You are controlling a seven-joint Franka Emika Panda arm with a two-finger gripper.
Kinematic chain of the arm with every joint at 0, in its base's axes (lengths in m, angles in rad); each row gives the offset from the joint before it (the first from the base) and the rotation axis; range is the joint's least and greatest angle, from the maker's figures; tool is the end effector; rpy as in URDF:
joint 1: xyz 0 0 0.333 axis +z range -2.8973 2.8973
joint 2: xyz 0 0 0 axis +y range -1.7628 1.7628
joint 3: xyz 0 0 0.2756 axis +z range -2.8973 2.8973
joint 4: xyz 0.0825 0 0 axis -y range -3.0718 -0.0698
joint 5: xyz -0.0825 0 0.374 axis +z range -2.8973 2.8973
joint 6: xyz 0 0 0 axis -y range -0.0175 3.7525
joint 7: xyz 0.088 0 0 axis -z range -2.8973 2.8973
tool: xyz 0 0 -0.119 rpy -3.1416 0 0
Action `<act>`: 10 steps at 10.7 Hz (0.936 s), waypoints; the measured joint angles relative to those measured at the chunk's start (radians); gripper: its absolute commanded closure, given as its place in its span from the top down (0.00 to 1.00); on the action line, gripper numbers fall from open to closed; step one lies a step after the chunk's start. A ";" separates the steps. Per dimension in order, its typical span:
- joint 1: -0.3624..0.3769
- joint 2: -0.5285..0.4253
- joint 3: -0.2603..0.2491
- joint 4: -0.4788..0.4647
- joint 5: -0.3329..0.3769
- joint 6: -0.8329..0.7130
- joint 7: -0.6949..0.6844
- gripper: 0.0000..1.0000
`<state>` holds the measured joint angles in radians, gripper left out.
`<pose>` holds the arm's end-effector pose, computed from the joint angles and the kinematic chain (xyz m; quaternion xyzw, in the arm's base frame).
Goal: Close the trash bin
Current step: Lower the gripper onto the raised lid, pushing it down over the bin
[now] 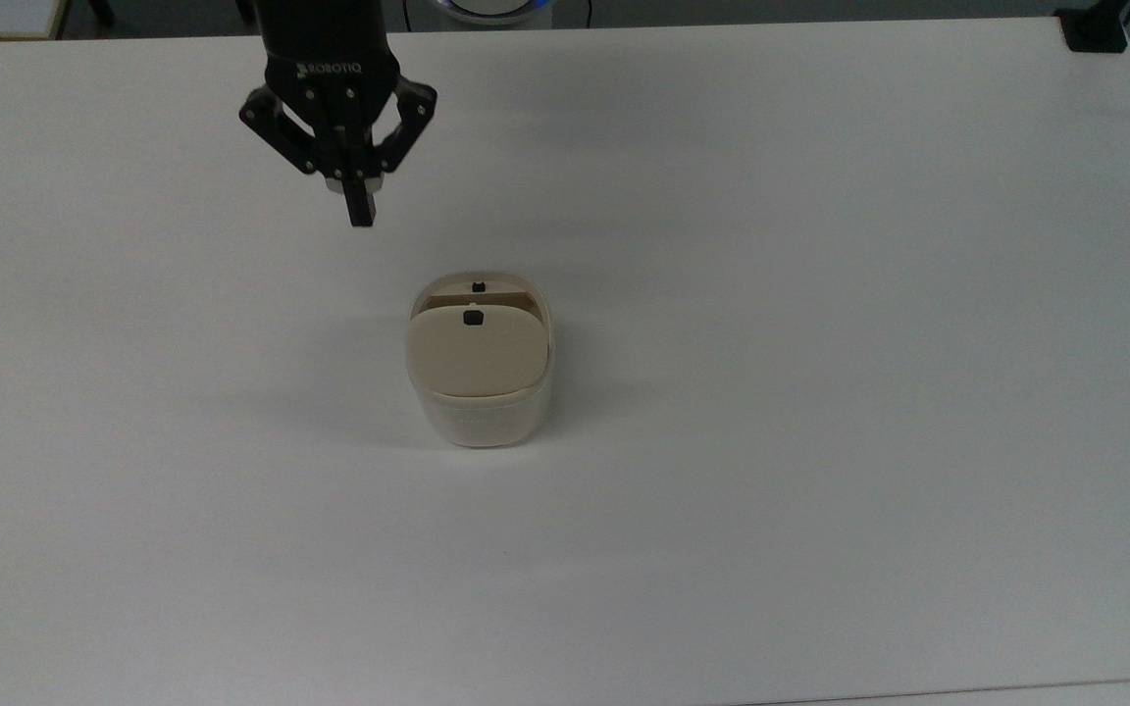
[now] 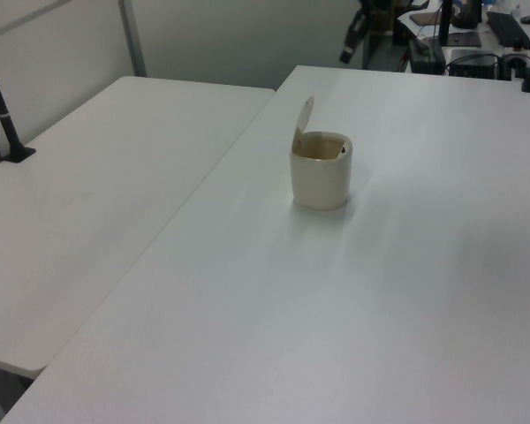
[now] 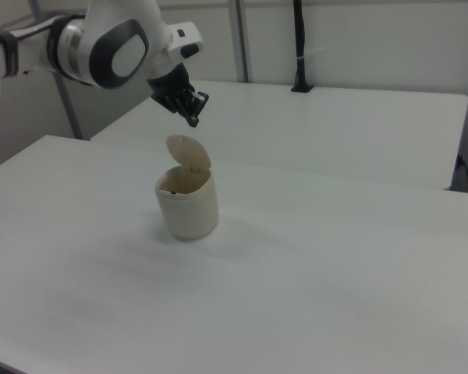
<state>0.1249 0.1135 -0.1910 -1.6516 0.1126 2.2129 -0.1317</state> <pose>0.6258 -0.0314 0.5385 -0.9739 -0.0121 -0.2259 0.0189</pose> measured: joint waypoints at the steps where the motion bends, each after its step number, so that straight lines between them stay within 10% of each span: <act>1: 0.021 0.036 0.002 0.003 0.000 0.103 0.053 0.00; 10: 0.074 0.223 0.005 0.116 -0.013 0.121 0.094 0.00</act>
<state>0.1992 0.3367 -0.1862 -1.5360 0.0996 2.3336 -0.0374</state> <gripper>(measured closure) 0.991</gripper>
